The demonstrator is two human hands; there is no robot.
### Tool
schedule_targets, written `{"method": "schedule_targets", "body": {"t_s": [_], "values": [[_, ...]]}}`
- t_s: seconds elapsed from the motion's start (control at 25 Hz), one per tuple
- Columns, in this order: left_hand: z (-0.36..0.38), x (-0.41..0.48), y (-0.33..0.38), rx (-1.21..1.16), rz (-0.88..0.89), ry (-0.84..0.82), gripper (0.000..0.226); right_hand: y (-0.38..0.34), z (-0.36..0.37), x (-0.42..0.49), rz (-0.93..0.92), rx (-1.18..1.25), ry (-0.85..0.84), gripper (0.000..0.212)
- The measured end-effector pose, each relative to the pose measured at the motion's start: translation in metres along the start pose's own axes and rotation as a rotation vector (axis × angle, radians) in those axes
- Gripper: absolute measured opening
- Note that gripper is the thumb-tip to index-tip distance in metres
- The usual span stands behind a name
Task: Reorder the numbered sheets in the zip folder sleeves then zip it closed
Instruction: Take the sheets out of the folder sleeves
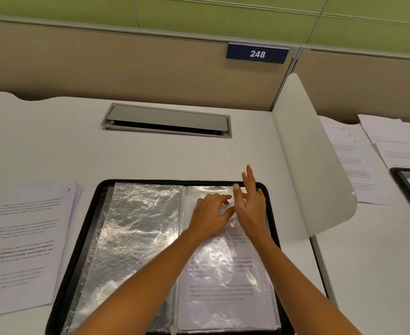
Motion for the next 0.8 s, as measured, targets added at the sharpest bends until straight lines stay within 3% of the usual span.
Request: {"method": "schedule_targets", "body": {"t_s": [0.12,0.36,0.64,0.8], "values": [[0.0,0.002,0.004,-0.301,-0.148,-0.064,0.038,-0.007,0.003,0.001,0.018,0.111,-0.047,0.053],[-0.004,0.004,-0.01,-0.706,-0.421,0.016,0.024,-0.003,0.0,0.001,0.174,0.366,-0.057,0.051],[-0.036,-0.007,-0.045,-0.81,-0.571,0.087,0.008,0.018,-0.009,0.003,0.422,0.532,0.046,0.04],[-0.058,-0.015,-0.068,-0.878,-0.592,0.136,0.022,0.015,0.001,-0.002,0.504,0.494,0.043,0.038]]}}
Point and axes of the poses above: each hand's wrist, its own x-axis towards the middle knuckle, its own z-axis out of the palm, y = z × x, the point moved 7 cm from there along x, towards the middle knuckle, and after that the axes turned 6 degrees about -z, right-handed, at the moved point
